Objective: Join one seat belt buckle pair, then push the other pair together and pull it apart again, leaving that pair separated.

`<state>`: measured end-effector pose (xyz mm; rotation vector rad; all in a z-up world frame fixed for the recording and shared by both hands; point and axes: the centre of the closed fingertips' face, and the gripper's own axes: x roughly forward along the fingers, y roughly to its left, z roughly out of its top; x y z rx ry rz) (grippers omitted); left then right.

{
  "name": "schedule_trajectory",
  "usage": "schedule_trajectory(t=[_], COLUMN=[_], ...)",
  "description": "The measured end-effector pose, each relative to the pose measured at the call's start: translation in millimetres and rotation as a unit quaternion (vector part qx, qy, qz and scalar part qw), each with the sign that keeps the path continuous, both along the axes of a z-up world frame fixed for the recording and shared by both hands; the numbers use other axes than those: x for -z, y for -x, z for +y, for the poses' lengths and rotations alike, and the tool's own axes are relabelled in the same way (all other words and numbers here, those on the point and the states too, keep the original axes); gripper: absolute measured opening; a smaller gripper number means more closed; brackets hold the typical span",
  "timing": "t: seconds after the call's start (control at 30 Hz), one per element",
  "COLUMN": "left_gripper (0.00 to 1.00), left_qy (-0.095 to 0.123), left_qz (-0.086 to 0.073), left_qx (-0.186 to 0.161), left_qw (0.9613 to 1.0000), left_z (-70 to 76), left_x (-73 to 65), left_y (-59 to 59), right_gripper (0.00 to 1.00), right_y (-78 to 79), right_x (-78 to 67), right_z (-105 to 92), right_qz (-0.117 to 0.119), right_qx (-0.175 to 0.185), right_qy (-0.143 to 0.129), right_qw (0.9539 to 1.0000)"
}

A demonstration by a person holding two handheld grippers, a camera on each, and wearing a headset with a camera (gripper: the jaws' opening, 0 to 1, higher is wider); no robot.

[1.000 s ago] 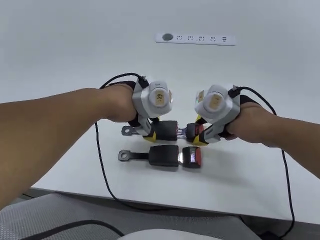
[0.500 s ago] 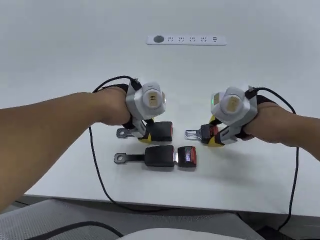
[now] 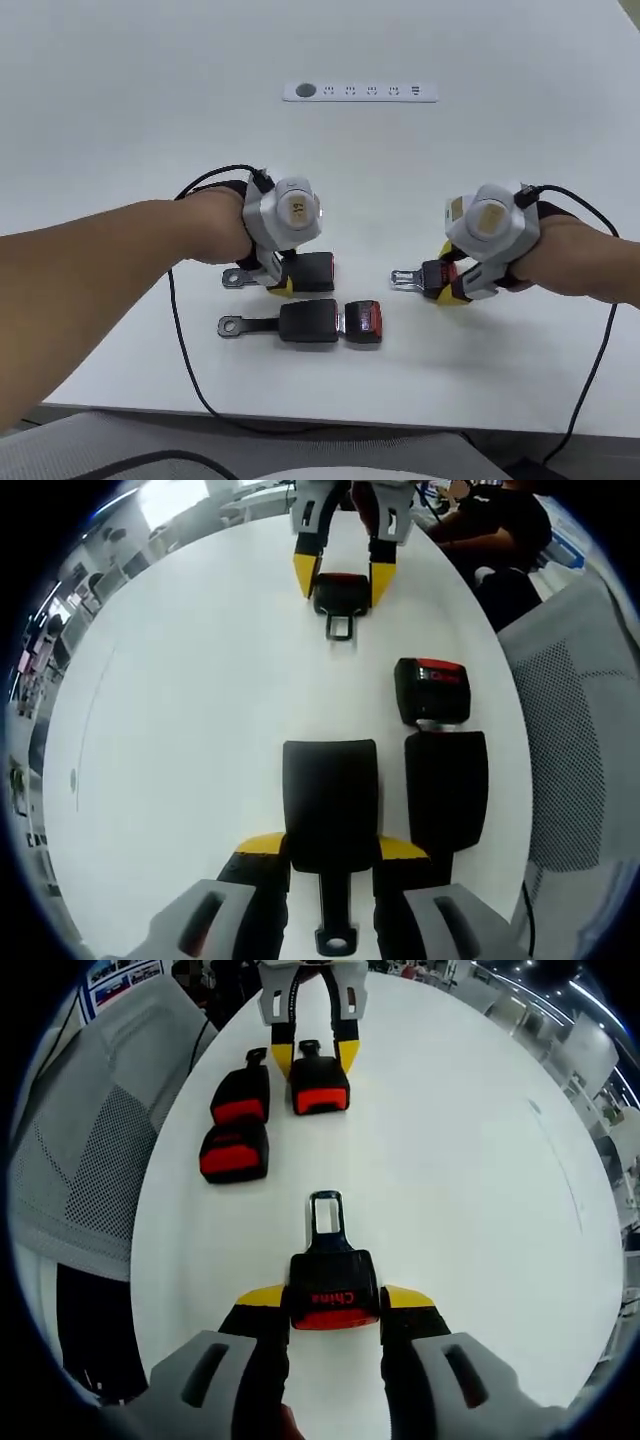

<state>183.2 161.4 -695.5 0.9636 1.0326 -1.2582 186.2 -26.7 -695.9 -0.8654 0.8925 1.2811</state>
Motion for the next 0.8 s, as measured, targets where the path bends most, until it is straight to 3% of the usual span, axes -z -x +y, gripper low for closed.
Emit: schedule_trajectory(t=[0.07,0.13,0.2,0.33,0.43,0.6,0.67,0.8], left_gripper=[0.32,0.32,0.32,0.33,0.40,0.41,0.42,0.48], left_qy=[-0.006,-0.013,-0.020,-0.028,-0.035,-0.004,0.021,0.047], left_qz=[0.000,0.001,0.001,0.001,-0.008,-0.024,-0.028,-0.036], left_qx=[0.005,0.004,0.003,-0.020,-0.025,-0.050,-0.080,-0.110], left_qw=[1.0000,0.9999,0.9998,0.9994,0.9990,0.9984,0.9962,0.9922], left_z=[-0.9,-1.6,-2.0,-0.8,8.0,15.7,19.3,29.0], left_x=[-0.4,0.3,-0.3,-1.2,-3.9,-23.3,-29.6,-38.6], left_y=[0.8,0.3,1.5,-0.1,2.0,6.7,11.3,22.3], right_gripper=[0.35,0.42,0.45,0.48,0.50,0.54,0.55,0.59], right_y=[0.5,-4.4,-4.7,-6.1,-7.5,0.8,3.5,18.5], right_x=[-1.9,-6.0,-5.0,-8.9,-13.0,-31.5,-32.8,-42.5], right_z=[1.0,0.6,1.1,0.0,0.3,0.5,1.4,7.9], right_qz=[0.000,-0.022,-0.023,-0.036,-0.050,-0.047,-0.047,-0.041], right_qx=[0.001,-0.001,-0.002,0.005,0.011,0.057,0.067,0.098], right_qy=[0.001,0.007,0.010,0.017,0.010,-0.027,-0.038,-0.066], right_qw=[1.0000,0.9997,0.9997,0.9992,0.9986,0.9969,0.9960,0.9921])
